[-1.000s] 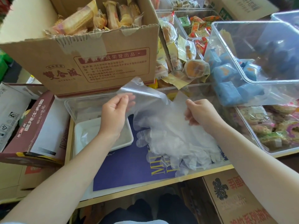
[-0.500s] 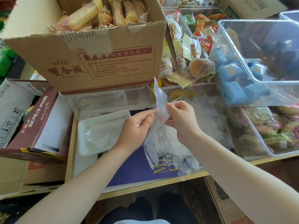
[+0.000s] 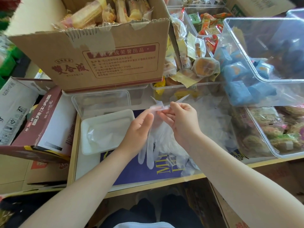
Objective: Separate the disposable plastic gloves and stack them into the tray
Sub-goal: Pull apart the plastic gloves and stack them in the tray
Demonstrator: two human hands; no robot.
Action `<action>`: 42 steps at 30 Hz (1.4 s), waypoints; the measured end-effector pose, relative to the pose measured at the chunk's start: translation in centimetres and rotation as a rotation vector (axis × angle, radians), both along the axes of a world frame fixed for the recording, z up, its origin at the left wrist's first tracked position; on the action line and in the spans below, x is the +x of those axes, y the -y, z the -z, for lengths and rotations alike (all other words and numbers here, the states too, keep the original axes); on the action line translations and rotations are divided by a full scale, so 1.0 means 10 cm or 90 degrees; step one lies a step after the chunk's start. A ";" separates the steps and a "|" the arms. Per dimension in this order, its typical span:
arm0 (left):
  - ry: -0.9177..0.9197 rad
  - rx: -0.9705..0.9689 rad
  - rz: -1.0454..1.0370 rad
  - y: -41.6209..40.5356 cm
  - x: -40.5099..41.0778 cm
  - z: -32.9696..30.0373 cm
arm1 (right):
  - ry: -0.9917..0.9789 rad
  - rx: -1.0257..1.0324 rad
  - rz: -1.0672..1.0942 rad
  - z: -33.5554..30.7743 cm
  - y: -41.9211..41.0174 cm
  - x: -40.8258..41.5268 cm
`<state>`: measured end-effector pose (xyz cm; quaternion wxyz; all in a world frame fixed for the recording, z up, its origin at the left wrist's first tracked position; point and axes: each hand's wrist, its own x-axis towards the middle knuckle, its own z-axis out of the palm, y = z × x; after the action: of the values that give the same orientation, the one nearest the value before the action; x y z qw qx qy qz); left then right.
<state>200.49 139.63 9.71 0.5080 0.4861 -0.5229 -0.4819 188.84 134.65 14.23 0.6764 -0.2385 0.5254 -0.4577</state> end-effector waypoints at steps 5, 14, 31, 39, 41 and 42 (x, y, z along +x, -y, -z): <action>0.001 0.036 -0.066 0.03 0.00 0.01 | 0.064 0.013 -0.018 0.03 -0.01 -0.04; -0.002 0.094 0.027 0.17 0.29 -0.13 | -0.781 -0.705 -0.293 0.05 0.19 -0.27; -0.002 0.183 0.011 -0.04 0.64 -0.04 | -0.485 -0.301 -0.437 0.07 0.55 -0.36; 0.030 0.197 -0.043 0.04 0.70 -0.02 | -0.430 -0.287 -0.433 0.06 0.61 -0.48; -0.003 0.220 -0.060 0.05 0.69 -0.02 | -0.465 -0.289 -0.421 0.09 0.62 -0.48; -0.016 0.230 -0.065 0.06 0.68 -0.02 | -0.483 -0.287 -0.419 0.10 0.62 -0.48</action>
<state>207.33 139.02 9.93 0.4423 0.5894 -0.3961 -0.5478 184.06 128.41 13.26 0.4791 -0.6774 0.5189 -0.2056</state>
